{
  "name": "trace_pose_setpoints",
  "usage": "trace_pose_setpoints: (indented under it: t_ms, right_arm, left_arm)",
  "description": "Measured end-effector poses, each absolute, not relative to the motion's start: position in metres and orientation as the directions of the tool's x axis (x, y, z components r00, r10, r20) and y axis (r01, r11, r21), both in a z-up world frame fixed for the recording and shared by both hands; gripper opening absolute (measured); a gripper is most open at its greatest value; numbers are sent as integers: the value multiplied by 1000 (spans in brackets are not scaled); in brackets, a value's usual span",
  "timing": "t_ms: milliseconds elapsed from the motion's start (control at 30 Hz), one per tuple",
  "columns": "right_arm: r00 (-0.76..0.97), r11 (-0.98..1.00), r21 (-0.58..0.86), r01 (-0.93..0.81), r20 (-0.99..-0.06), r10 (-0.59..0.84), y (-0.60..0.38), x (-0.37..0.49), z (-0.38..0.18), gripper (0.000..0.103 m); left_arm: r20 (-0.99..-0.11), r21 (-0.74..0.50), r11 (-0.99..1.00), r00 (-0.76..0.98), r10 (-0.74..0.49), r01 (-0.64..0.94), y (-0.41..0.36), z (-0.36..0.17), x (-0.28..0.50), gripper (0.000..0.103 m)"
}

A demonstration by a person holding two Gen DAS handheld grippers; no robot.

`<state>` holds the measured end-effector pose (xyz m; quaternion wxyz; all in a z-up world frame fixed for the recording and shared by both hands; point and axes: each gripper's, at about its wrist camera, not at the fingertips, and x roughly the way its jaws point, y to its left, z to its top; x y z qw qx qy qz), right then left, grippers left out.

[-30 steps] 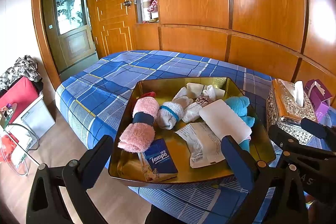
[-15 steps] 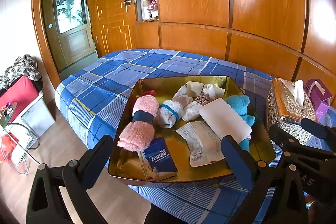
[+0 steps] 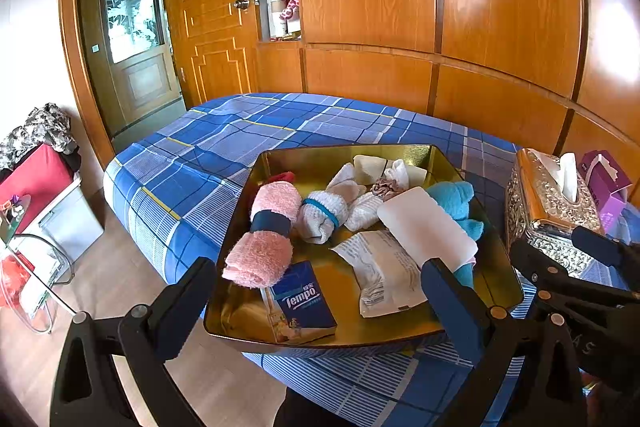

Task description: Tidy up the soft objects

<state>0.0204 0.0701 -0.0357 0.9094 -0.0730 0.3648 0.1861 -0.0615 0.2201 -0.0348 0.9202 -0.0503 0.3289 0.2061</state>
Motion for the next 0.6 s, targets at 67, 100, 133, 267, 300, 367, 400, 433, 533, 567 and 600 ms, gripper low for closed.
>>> trace_pose_setpoints:
  t_ms: [67,100,133,267,300,367,400,433,533,567,600]
  right_arm:
    - [665,920,3,-392,-690,286,70,20,-36,82]
    - [666,920,2,-391,-690,285,70,20,-36,82]
    - [665,920,2,-391,-690,284,70,21,-36,82]
    - [663,920,3,-391,-692,284,70,20,-37,82]
    - [663,920,3,-392,-692,285,70,20,-37,82]
    - [665,920,3,-391,-691,285,69,20,-37,82]
    - [665,921,3,-390,-690,284,70,20,-37,82]
    - [667,921,0,-389,-690,281,70,20,-38,82]
    - [669,923,-2,-385,-689,278,69,20,-38,82]
    - [671,924,2,-383,-686,280,67,20,-37,82]
    - [677,924,4,-382,-680,283,66,19,-34,82]
  left_arm:
    - [-626,39,910,700,344,-412,220,-34,-62,103]
    - [-624,36,912,703,341,-410,219,-34,-62,103]
    - [-622,36,912,705,340,-408,219,-34,-62,103]
    - [-623,41,913,704,341,-406,218,-34,-61,103]
    - [-624,41,913,704,340,-405,218,-34,-61,103]
    - [-625,32,915,707,332,-402,219,-34,-61,103]
    - [-621,20,919,715,321,-394,219,-34,-62,103]
    - [-608,4,924,733,305,-382,220,-32,-64,103]
    - [-586,0,928,752,302,-372,218,-29,-66,102]
    - [-587,1,929,752,300,-369,218,-29,-66,102]
    - [-588,-1,930,753,296,-366,217,-29,-66,102]
